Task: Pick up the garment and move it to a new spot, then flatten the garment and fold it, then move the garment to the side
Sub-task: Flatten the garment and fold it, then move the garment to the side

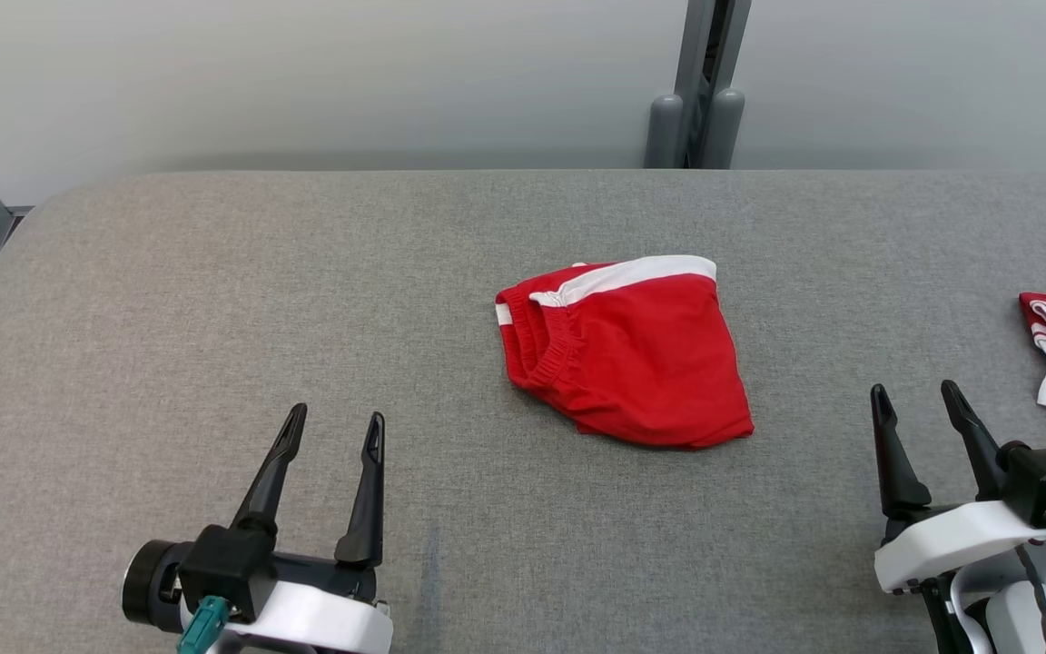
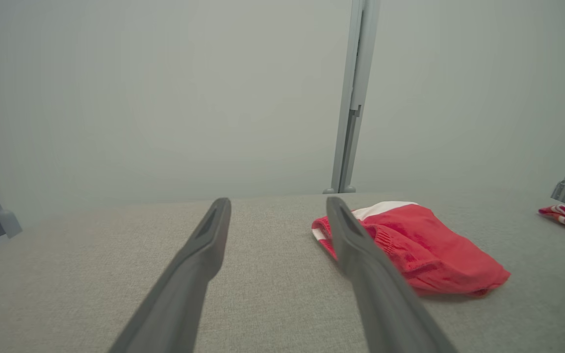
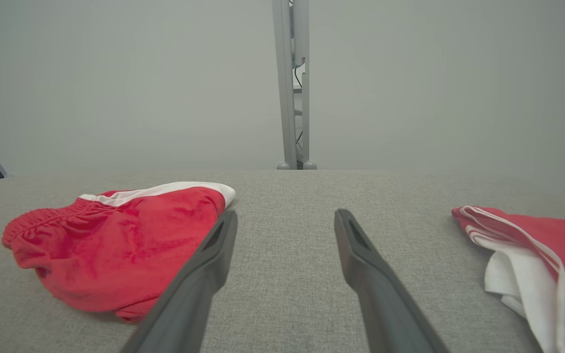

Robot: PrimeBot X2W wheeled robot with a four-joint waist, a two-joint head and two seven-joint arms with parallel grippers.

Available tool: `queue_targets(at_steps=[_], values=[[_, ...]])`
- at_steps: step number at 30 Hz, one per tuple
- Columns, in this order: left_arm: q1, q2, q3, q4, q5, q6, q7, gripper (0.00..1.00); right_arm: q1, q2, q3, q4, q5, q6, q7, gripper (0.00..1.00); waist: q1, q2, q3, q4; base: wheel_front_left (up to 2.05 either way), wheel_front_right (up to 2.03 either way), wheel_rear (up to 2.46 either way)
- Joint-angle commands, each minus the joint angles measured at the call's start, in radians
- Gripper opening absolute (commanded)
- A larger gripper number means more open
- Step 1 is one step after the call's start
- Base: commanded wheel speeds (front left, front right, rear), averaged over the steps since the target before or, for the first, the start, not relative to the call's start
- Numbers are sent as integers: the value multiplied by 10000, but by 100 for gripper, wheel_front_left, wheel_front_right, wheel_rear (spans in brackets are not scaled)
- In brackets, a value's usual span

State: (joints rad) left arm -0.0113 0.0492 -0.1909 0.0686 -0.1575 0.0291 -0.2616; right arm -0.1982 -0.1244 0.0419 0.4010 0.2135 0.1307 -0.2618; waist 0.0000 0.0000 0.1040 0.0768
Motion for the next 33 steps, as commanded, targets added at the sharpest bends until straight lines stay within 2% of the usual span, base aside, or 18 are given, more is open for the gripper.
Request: queue_targets(at_steps=[1, 14, 19, 24, 33], values=[[33, 34, 13, 14, -16, 42, -32, 100, 22, -52, -42, -57, 31, 2, -45, 100, 0, 0, -9, -14, 0, 0, 0], [3, 35, -42, 75, -55, 23, -32, 100, 61, -65, -142, -100, -33, 2, -46, 100, 0, 0, 8, 29, 0, 0, 0], [-149, 34, -139, 123, -83, 24, -32, 100, -388, -252, 400, -22, 312, 2, 268, 100, 0, 0, 265, 100, 0, 0, 0], [-442, 34, -323, 174, -121, -23, -32, 100, -1153, -671, 1390, 98, 1744, 2, 1318, 100, 0, 0, 766, 362, 0, 0, 0], [-961, 35, -803, 306, -278, 37, -32, 100, -2560, -1244, 1916, 684, 4724, 2, 3512, 100, 0, 0, 1597, 1205, 0, 0, 0]])
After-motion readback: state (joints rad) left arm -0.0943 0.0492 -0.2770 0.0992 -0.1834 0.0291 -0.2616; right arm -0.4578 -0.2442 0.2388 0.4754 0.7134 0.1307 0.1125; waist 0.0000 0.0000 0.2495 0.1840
